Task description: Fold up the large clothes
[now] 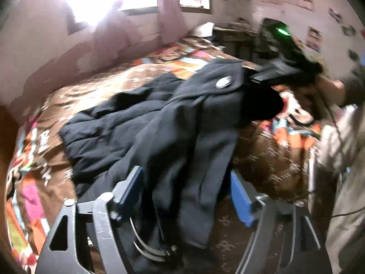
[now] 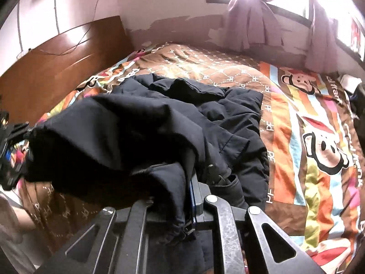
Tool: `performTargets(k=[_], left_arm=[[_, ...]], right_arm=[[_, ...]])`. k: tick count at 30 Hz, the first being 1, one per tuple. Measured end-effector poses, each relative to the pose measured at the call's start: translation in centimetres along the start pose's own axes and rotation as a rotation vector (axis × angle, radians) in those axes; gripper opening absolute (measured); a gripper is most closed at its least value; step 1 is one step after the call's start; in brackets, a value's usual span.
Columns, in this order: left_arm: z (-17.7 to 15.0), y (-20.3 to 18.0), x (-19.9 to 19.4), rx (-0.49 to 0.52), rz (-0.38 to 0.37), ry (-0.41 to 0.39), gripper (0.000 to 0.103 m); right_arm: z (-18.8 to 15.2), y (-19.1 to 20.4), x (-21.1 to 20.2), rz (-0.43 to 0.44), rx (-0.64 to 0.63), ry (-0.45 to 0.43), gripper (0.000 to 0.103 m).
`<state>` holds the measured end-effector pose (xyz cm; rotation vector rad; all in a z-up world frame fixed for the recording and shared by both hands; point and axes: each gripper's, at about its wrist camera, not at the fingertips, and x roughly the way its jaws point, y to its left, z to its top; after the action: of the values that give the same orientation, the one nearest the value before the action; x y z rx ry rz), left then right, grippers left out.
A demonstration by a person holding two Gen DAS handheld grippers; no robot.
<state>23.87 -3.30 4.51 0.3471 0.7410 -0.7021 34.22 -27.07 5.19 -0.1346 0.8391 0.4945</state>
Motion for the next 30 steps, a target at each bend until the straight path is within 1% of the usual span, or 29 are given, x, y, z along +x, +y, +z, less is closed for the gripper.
performTargets(k=[1, 4, 6, 8, 10, 11, 14, 16, 18, 20, 22, 24, 25, 26, 27, 28, 29, 30], left_arm=[[0.1, -1.0, 0.4, 0.022, -0.036, 0.021, 0.071], [-0.2, -3.2, 2.0, 0.067, -0.094, 0.08, 0.071], [-0.4, -5.2, 3.5, 0.116, -0.108, 0.132, 0.071], [-1.1, -6.5, 4.7, 0.158, -0.095, 0.167, 0.072], [-2.0, -7.5, 6.0, 0.217, -0.035, 0.202, 0.075], [-2.5, -7.9, 6.8, 0.249, 0.016, 0.215, 0.075], [-3.6, -8.7, 8.8, 0.297, 0.212, 0.253, 0.075], [-4.3, -9.5, 10.2, 0.353, 0.325, 0.28, 0.075], [-5.3, -9.9, 11.1, 0.417, 0.412, 0.299, 0.075], [-6.2, -10.3, 11.8, 0.491, 0.467, 0.312, 0.075], [-7.2, -10.5, 12.0, 0.558, 0.501, 0.313, 0.075], [-8.0, -10.4, 12.2, 0.594, 0.527, 0.317, 0.074], [-8.5, -10.1, 12.3, 0.616, 0.545, 0.324, 0.069], [-8.7, -9.9, 12.4, 0.627, 0.555, 0.328, 0.06], [-8.8, -9.5, 12.2, 0.634, 0.551, 0.331, 0.057], [-8.8, -9.2, 12.0, 0.629, 0.541, 0.33, 0.052], [-8.7, -8.9, 11.7, 0.615, 0.531, 0.325, 0.037], [-8.4, -8.6, 11.4, 0.605, 0.525, 0.317, 0.029]], right_arm=[[0.3, 0.0, -0.2, 0.0, -0.006, 0.0, 0.011], [0.8, 0.5, -0.3, 0.004, -0.034, 0.001, 0.011], [0.9, 0.9, 0.0, 0.005, -0.046, 0.006, 0.011], [1.2, 1.2, 0.2, 0.006, -0.045, 0.007, 0.011], [1.8, 1.1, 0.3, 0.015, -0.029, 0.0, 0.011], [2.1, 0.9, 0.4, 0.019, -0.021, -0.003, 0.011], [3.3, 0.4, 0.5, 0.037, 0.014, -0.006, 0.011], [3.9, -0.1, 0.6, 0.062, 0.047, -0.003, 0.011], [4.3, -0.7, 0.7, 0.09, 0.086, -0.005, 0.011], [4.4, -1.1, 0.8, 0.104, 0.105, -0.007, 0.011], [4.3, -1.3, 0.8, 0.109, 0.106, -0.009, 0.011], [4.3, -1.4, 0.7, 0.109, 0.102, -0.01, 0.011], [4.2, -1.5, 0.6, 0.109, 0.099, -0.011, 0.011], [4.0, -1.7, 0.6, 0.11, 0.097, -0.011, 0.011], [3.9, -1.8, 0.6, 0.112, 0.096, -0.011, 0.011], [3.7, -1.8, 0.5, 0.115, 0.095, -0.011, 0.011], [3.5, -1.8, 0.5, 0.115, 0.094, -0.011, 0.011], [3.3, -1.6, 0.4, 0.112, 0.088, -0.011, 0.011]])
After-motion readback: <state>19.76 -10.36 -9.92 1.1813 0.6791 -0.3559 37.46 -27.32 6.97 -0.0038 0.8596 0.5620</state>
